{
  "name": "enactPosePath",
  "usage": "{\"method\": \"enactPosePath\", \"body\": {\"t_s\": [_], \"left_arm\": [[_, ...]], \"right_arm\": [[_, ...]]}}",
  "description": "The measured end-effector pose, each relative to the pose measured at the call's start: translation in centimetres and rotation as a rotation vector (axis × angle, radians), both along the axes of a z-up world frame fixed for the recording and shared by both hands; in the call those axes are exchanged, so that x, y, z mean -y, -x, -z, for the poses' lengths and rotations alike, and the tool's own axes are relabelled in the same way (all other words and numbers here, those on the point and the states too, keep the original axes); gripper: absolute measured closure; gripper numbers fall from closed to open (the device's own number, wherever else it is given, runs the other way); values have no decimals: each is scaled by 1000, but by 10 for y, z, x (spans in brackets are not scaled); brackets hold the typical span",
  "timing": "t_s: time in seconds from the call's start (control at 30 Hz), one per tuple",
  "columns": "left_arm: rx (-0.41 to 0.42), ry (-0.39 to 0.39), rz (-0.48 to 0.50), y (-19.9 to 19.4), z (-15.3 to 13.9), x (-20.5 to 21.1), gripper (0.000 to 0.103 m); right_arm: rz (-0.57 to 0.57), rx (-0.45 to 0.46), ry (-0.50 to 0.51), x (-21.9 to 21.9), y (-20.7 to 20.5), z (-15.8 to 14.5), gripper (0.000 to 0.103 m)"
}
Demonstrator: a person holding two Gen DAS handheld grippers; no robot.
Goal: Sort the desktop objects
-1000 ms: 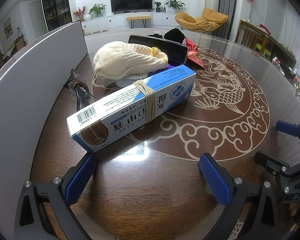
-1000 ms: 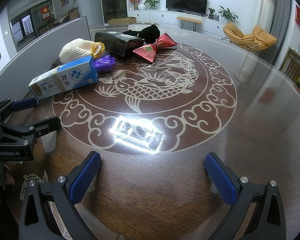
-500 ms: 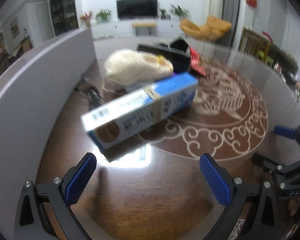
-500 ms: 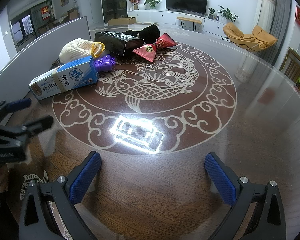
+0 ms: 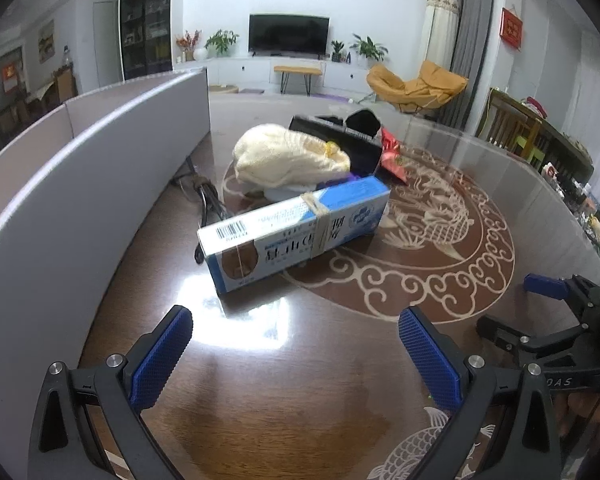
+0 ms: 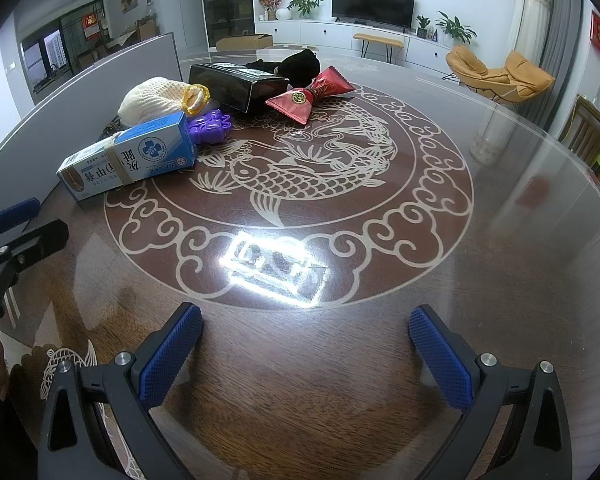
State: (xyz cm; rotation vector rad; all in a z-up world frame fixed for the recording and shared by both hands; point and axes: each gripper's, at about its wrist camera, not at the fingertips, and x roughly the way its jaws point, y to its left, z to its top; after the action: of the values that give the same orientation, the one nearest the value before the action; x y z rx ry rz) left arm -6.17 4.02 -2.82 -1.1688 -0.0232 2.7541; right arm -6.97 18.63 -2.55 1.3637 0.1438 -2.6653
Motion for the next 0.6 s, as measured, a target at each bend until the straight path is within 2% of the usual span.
{"method": "enactPosePath", "body": {"t_s": [0.13,0.33,0.6], "left_arm": [[-54,-31,-5,-8,-10,6,0],[-89,-71,-24,-13,-18,15,0],[-84,-124,-67,-18,-19,30,0]], "right_arm": [[0,0,0,0,0,0,0],[-1,0,0,0,0,0,0],[-2,0,0,-1,0,0,0]]}}
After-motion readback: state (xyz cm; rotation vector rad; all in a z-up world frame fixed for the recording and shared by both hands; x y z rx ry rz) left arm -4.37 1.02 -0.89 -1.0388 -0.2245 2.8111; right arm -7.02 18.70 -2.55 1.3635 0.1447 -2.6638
